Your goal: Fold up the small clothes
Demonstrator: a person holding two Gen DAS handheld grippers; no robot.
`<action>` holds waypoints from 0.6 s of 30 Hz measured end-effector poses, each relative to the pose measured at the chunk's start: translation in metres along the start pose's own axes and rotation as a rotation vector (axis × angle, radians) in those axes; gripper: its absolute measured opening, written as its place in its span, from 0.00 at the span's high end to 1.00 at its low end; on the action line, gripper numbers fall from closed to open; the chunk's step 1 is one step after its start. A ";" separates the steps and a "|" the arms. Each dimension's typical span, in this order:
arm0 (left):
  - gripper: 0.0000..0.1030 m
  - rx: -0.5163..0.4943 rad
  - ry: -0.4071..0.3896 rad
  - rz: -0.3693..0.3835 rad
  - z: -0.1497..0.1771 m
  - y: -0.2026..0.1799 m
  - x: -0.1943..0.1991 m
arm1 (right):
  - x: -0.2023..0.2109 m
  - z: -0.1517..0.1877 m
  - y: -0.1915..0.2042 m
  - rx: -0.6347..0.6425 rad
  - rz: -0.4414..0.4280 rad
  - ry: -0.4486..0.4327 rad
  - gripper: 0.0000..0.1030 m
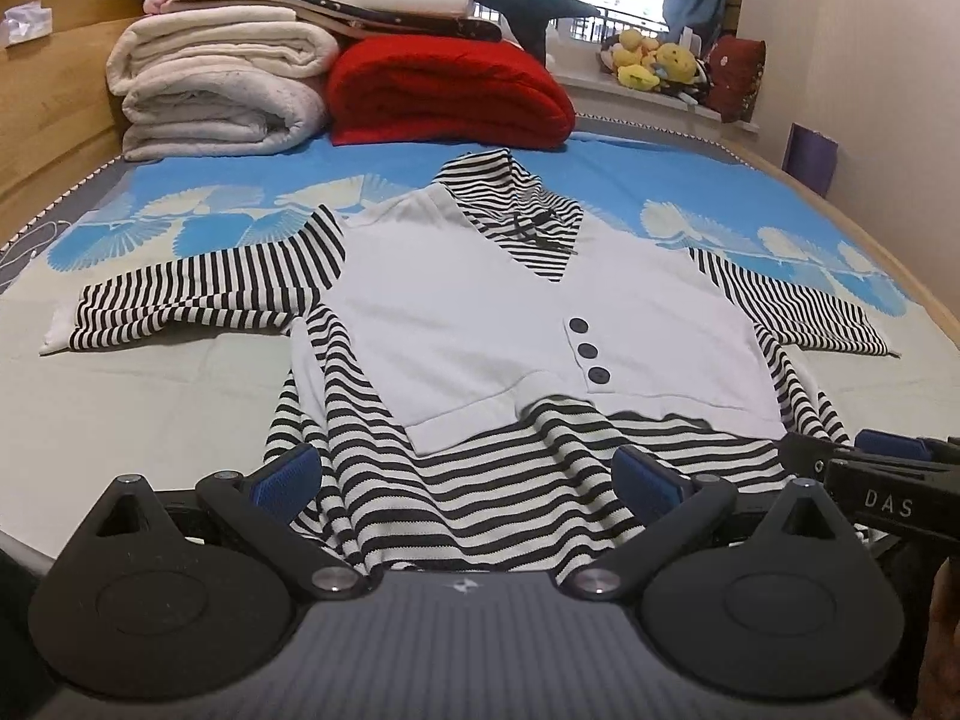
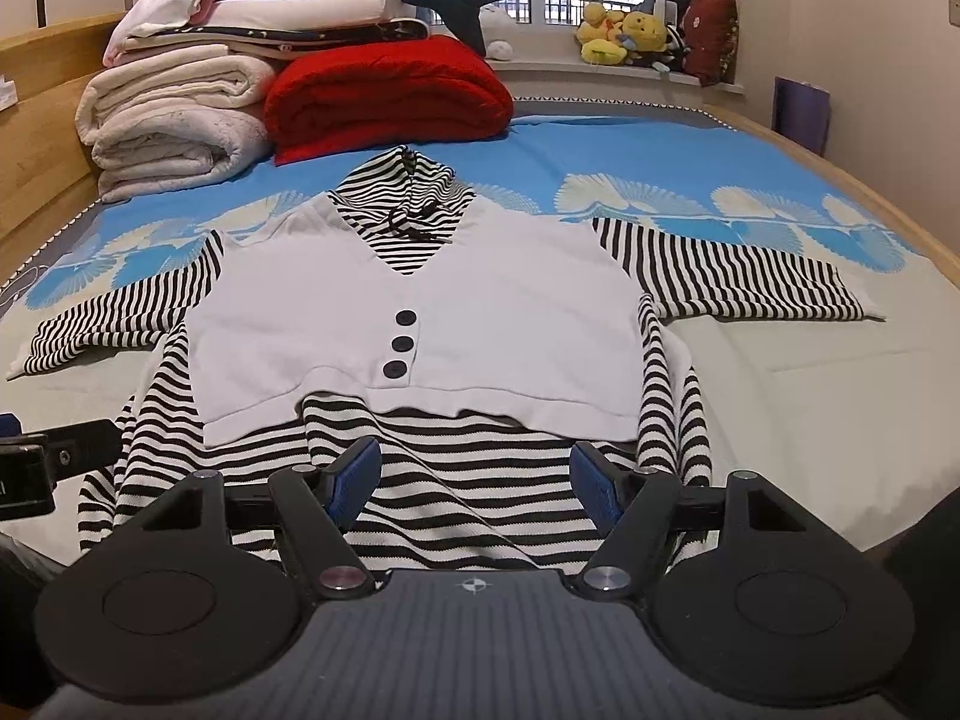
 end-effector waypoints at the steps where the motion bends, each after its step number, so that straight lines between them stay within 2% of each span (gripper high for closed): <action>1: 0.00 -0.002 0.002 0.001 0.000 0.001 -0.001 | 0.000 0.000 0.000 0.001 -0.002 -0.001 0.31; 18: 0.00 0.002 0.006 0.004 0.001 -0.001 -0.002 | 0.000 -0.001 0.004 0.014 0.000 0.000 0.32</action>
Point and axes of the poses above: each gripper's, at about its wrist camera, not at the fingertips, and x roughly against the way its jaws point, y to its left, z to its underside, the point moved 6 cm from there along -x, roughly the way its jaws point, and after that the axes turned 10 degrees about -z, right-handed, at the moved point
